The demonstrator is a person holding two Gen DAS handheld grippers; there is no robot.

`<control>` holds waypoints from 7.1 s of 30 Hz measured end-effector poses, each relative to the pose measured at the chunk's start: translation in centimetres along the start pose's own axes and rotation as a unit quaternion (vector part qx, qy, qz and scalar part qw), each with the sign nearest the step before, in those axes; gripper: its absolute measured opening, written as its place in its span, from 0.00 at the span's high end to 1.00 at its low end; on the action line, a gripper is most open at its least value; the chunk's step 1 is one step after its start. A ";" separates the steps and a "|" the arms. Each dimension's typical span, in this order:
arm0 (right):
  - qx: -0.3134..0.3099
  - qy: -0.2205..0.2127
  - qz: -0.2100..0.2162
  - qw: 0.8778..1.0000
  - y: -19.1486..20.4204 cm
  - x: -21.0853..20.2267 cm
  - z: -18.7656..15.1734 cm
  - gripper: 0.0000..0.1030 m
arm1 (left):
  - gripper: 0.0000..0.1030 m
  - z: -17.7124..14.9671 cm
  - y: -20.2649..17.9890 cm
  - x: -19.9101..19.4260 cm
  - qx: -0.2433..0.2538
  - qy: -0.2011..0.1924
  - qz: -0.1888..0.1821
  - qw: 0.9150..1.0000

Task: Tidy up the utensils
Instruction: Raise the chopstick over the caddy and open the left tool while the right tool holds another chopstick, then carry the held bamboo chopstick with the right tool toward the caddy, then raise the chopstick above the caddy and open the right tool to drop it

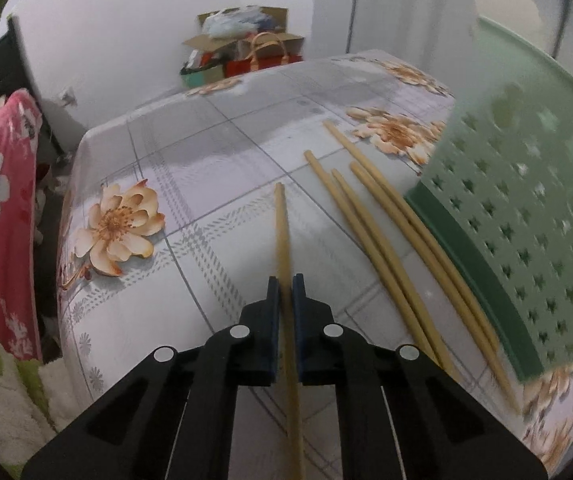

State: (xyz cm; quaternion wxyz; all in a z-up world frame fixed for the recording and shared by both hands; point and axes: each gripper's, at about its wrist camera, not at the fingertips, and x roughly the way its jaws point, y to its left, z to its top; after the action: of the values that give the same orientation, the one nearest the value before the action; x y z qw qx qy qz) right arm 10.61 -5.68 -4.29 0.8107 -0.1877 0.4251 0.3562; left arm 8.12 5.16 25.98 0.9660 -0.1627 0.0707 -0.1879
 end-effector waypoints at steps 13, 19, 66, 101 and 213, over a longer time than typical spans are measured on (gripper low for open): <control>0.194 -0.107 0.036 0.974 -5.1 -7.8 -4.7 0.94 | 0.96 -5.3 -0.5 10.3 -0.018 0.034 -0.026 0.999; 0.235 -0.134 0.057 0.961 -6.1 -9.4 -5.7 0.94 | 0.96 -6.6 -1.3 12.9 -0.007 0.038 -0.027 0.999; 0.290 -0.177 0.095 0.936 -6.4 -13.1 -8.8 0.94 | 0.27 -15.5 -0.2 5.2 0.084 0.094 0.020 0.992; 0.284 0.001 0.052 0.957 -6.3 -3.4 -6.1 0.93 | 0.26 -23.3 9.8 -2.3 -0.001 0.174 0.159 0.972; 0.197 -0.314 -0.100 0.923 -14.6 -23.4 6.5 0.61 | 0.23 -23.7 11.3 -3.3 -0.017 0.185 0.174 0.967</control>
State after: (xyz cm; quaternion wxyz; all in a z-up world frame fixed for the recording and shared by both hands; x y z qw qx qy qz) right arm 15.99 -21.33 18.66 0.9547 0.0562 0.1890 0.2228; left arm 4.23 9.53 0.20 0.9512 -0.1266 0.2783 -0.0420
